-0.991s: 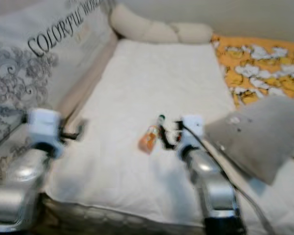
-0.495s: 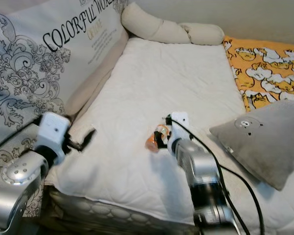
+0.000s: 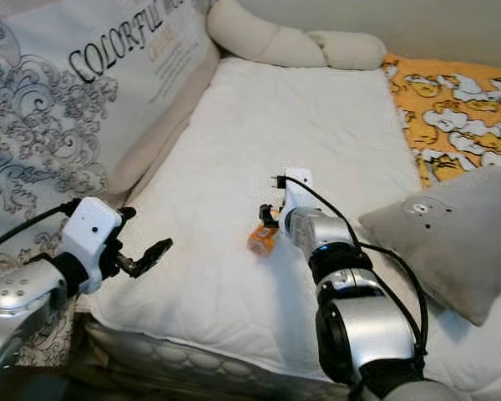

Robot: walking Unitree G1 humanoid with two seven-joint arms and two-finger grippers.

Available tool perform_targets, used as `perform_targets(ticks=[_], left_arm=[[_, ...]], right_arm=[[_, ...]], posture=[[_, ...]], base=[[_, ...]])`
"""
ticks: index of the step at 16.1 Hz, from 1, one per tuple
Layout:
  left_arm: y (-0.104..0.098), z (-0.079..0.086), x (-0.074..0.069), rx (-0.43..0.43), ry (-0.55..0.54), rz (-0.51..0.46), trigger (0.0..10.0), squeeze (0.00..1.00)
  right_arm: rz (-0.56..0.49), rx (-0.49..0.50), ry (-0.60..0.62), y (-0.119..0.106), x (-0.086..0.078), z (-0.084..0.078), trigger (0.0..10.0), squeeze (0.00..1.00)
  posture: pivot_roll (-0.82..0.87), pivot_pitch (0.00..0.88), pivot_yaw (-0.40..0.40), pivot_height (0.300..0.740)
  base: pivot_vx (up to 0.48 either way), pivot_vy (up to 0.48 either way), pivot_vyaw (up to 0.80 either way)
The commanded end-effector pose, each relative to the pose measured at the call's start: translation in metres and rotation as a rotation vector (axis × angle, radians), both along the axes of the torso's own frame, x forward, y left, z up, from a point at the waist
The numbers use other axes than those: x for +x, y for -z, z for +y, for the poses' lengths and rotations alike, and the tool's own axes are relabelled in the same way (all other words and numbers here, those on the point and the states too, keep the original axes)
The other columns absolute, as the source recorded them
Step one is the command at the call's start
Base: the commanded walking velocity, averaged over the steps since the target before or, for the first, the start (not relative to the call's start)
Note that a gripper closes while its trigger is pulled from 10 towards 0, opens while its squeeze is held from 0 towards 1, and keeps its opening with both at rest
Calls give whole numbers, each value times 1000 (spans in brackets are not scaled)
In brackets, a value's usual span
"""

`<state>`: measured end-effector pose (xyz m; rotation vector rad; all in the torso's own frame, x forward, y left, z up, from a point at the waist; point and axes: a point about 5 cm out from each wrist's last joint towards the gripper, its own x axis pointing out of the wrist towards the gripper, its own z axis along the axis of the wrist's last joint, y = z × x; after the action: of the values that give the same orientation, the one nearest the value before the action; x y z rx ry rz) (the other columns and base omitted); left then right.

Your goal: Clean up the room

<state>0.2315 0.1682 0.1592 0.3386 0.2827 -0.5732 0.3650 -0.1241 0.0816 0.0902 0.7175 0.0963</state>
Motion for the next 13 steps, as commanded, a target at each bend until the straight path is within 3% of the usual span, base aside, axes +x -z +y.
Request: perform_targets(ticks=[1,5,11,13], left_arm=[[-7,2,-5,5,33,12,10000,0],[-17,1,-17,-4,62,33,10000,0],[-14,-1,-36,6,93,92,10000,0],[-13,-1,-44,26,112,116,10000,0]], right_arm=[[-3,16,29,-1,3,0,10000,0],[10,8,20,2,2,5,10000,0],[57,3,42,16,-7,4,10000,0],[76,20,62,21,-10,3,8863,0]], posture=[[200,0,-42,740],[217,47,-50,740],[216,99,-66,740],[223,124,-70,740]], base=[[0,0,0],[0,0,0],[0,0,0],[0,0,0]])
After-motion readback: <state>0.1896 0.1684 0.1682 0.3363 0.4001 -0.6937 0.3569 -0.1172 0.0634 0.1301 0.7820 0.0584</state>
